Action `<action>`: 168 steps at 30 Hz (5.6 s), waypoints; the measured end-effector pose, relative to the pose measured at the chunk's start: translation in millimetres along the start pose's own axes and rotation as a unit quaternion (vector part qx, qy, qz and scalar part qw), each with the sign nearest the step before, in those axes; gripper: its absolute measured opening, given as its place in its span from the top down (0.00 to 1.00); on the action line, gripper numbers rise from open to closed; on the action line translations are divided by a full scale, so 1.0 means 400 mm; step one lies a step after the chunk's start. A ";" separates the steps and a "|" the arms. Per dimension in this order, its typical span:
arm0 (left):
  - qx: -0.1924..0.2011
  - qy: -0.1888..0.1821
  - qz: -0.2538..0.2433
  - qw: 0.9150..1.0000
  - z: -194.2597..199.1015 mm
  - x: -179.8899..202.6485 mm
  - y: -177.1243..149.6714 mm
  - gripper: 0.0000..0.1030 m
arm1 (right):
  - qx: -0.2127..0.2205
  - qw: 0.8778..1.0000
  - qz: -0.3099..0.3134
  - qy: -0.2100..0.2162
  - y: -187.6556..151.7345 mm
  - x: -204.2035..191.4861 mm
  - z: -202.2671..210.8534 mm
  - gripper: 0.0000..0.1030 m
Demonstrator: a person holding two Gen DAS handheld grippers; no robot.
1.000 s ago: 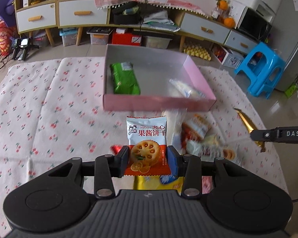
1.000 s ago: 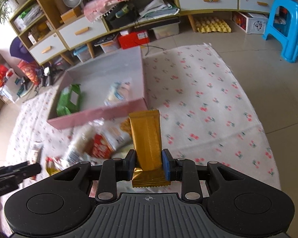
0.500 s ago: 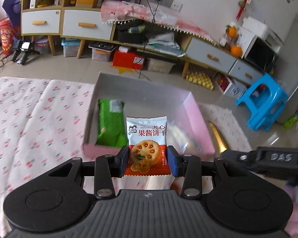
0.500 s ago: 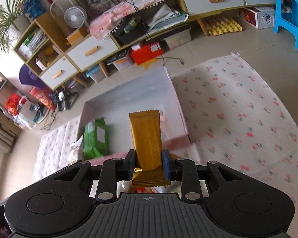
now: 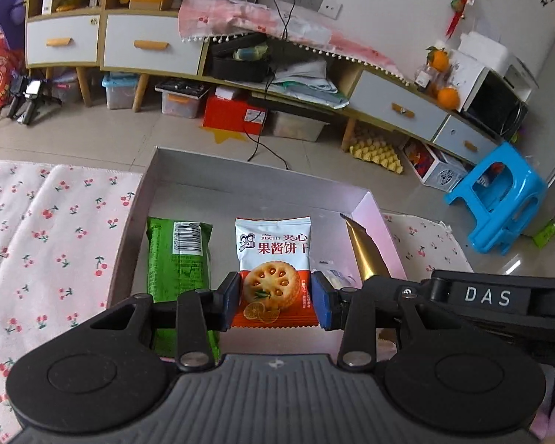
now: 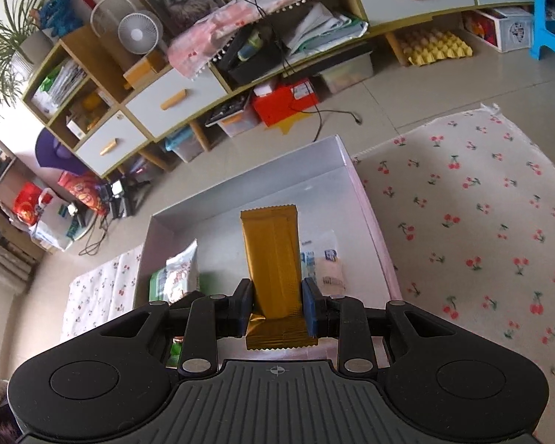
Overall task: Organize snacks
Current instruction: 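Carry both snacks into the pink box and open both tools, then move both tools back over the remaining snack pile, then grasp the pink bar with the right tool, then grasp the yellow chip pack with the left tool while the right lifts the pink bar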
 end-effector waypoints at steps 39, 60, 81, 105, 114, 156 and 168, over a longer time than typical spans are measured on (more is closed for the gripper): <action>0.021 0.032 -0.042 0.998 0.013 0.012 0.006 0.26 | 0.034 0.999 0.006 -0.035 0.042 0.024 0.059 0.44; -0.003 0.094 -0.109 0.990 0.153 -0.067 -0.089 0.04 | -0.005 0.997 0.040 -0.062 -0.091 -0.015 0.235 0.22; -0.011 0.069 -0.208 0.976 0.175 -0.134 -0.241 0.02 | -0.137 0.988 0.032 -0.056 -0.375 -0.030 0.211 0.21; 0.048 -0.021 -0.367 0.929 0.218 -0.074 -0.331 0.20 | -0.210 0.975 0.050 -0.044 -0.488 -0.032 0.166 0.58; 0.048 -0.058 -0.412 0.908 0.227 -0.020 -0.372 0.32 | -0.202 0.975 0.065 -0.067 -0.471 0.008 0.211 0.64; -0.084 -0.049 -0.330 0.939 0.196 -0.043 -0.435 0.27 | -0.212 0.970 0.085 -0.081 -0.464 0.089 0.266 0.48; -0.100 0.015 -0.265 0.959 0.174 -0.051 -0.419 0.46 | -0.201 0.960 0.158 -0.111 -0.465 0.081 0.247 0.48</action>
Point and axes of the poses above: each gripper's, at about its wrist camera, not at the fingertips, and z roughly against the way its jaws point, x to its right, y to its top, the point moved 10 cm from there along -z, roughly the way its jaws point, and after that the axes turned 14 degrees about y, right-handed, at the moved point
